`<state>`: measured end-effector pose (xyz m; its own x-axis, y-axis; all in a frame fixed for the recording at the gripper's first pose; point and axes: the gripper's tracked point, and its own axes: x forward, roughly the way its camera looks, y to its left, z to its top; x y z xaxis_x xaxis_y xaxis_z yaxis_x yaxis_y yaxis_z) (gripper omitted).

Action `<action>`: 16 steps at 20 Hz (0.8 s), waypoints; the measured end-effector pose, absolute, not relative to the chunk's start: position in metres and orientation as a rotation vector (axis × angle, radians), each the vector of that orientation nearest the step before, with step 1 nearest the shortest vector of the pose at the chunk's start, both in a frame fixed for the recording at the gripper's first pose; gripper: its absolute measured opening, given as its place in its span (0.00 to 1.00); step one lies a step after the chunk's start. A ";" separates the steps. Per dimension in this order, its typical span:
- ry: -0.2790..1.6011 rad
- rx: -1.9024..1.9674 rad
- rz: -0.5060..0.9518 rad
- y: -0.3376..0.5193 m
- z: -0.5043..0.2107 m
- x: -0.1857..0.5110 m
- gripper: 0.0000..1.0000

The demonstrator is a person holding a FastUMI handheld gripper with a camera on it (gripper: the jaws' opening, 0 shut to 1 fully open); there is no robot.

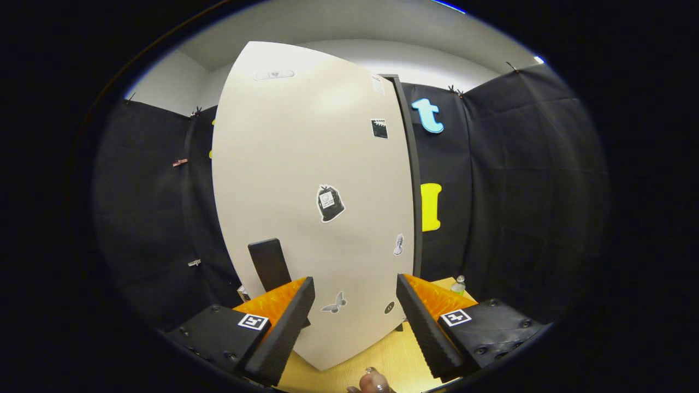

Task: Open the shoe cabinet door, grab the shoes and put them into the shoe cabinet, then close the shoe cabinet door.

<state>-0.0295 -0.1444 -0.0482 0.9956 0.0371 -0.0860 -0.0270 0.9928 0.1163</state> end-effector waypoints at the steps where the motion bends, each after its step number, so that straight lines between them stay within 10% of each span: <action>1: 0.086 0.113 0.036 -0.141 -0.048 -0.028 0.98; 16: 0.085 0.082 0.053 -0.116 -0.050 -0.007 0.98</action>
